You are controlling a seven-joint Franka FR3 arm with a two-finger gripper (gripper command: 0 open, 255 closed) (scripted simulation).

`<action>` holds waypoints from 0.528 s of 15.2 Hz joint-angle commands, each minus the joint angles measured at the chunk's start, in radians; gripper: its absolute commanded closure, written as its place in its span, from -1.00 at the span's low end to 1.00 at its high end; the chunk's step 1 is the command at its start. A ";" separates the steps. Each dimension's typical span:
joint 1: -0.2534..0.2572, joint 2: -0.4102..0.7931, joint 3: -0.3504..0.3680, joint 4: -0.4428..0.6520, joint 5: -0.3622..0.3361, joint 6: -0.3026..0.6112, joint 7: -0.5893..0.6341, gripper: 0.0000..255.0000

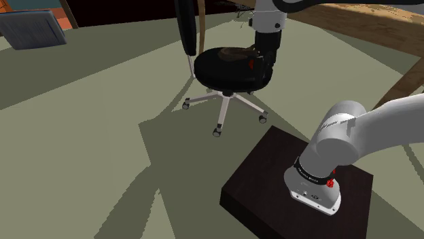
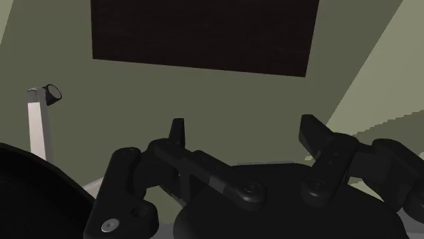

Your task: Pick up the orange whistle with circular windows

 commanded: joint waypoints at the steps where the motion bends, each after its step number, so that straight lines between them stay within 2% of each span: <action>1: 0.000 0.000 0.000 0.000 0.000 0.000 0.000 -1.00; 8: -0.039 0.071 -0.155 -0.012 -0.125 0.119 -0.222 -1.00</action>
